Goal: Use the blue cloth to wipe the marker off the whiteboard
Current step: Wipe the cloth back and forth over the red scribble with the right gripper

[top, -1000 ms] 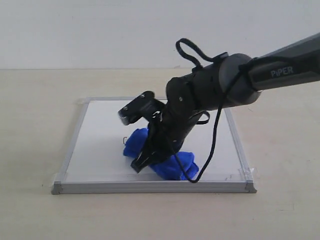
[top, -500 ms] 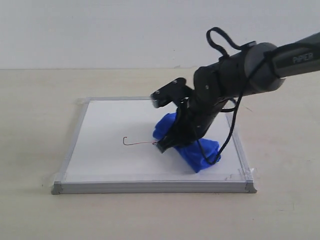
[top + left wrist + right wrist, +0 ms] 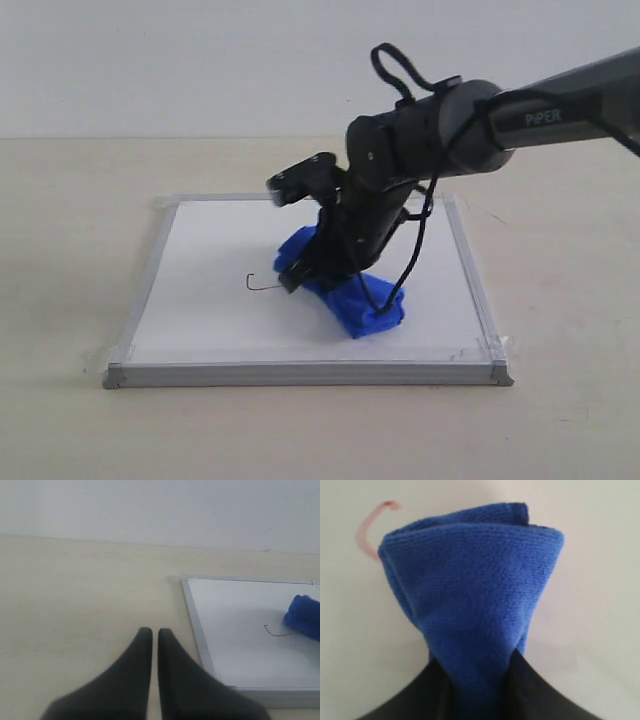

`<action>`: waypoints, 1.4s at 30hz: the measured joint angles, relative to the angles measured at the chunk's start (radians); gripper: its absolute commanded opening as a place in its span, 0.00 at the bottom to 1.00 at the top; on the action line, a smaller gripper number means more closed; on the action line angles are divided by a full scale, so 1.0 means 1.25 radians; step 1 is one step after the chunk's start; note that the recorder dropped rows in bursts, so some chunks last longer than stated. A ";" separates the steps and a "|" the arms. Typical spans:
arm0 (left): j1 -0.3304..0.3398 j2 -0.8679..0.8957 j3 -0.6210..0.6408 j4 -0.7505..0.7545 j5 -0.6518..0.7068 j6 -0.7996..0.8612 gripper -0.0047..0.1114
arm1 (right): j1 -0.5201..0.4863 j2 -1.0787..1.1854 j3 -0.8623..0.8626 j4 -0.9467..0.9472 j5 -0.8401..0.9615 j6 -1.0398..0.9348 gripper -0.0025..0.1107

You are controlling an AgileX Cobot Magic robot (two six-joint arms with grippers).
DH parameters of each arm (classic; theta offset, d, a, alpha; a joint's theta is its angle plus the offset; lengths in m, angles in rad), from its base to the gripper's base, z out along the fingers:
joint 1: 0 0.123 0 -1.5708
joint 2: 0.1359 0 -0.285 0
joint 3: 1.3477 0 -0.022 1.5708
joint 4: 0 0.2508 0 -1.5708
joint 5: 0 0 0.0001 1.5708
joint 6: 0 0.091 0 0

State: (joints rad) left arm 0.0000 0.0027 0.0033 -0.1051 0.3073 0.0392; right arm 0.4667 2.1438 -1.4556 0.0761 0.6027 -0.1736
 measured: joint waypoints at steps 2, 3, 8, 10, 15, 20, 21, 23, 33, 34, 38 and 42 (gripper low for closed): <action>0.000 0.000 0.000 0.000 0.000 0.000 0.08 | -0.033 0.007 -0.013 -0.051 0.016 0.058 0.02; 0.000 0.000 0.000 0.000 0.000 0.000 0.08 | -0.046 0.008 -0.020 -0.079 0.023 0.085 0.02; 0.000 0.000 0.000 0.000 0.000 0.000 0.08 | -0.040 0.016 -0.030 -0.129 0.032 0.124 0.02; 0.000 0.000 0.000 0.000 0.000 0.000 0.08 | -0.016 0.021 -0.031 -0.123 0.030 0.084 0.02; 0.000 0.000 0.000 0.000 0.000 0.000 0.08 | 0.070 0.031 -0.039 0.023 -0.003 -0.087 0.02; 0.000 0.000 0.000 0.000 0.000 0.000 0.08 | 0.138 0.042 -0.079 0.127 0.047 -0.186 0.02; 0.000 0.000 0.000 0.000 0.000 0.000 0.08 | 0.138 0.042 -0.086 0.125 0.057 -0.180 0.02; 0.000 0.000 0.000 0.000 0.000 0.000 0.08 | 0.127 0.049 -0.103 0.096 0.073 -0.137 0.02; 0.000 0.000 0.000 0.000 0.000 0.000 0.08 | 0.010 0.065 -0.119 -0.281 0.095 0.212 0.02; 0.000 0.000 0.000 0.000 0.000 0.000 0.08 | 0.009 0.065 -0.119 -0.281 0.095 0.218 0.02; 0.000 0.000 0.000 0.000 0.000 0.000 0.08 | 0.024 0.065 -0.119 -0.198 0.071 0.122 0.02; 0.000 0.000 0.000 0.000 0.000 0.000 0.08 | 0.071 0.068 -0.128 0.045 0.041 -0.094 0.02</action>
State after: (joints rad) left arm 0.0000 0.0027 0.0033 -0.1051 0.3073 0.0392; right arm 0.5556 2.2293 -1.6158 0.1320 0.6537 -0.2914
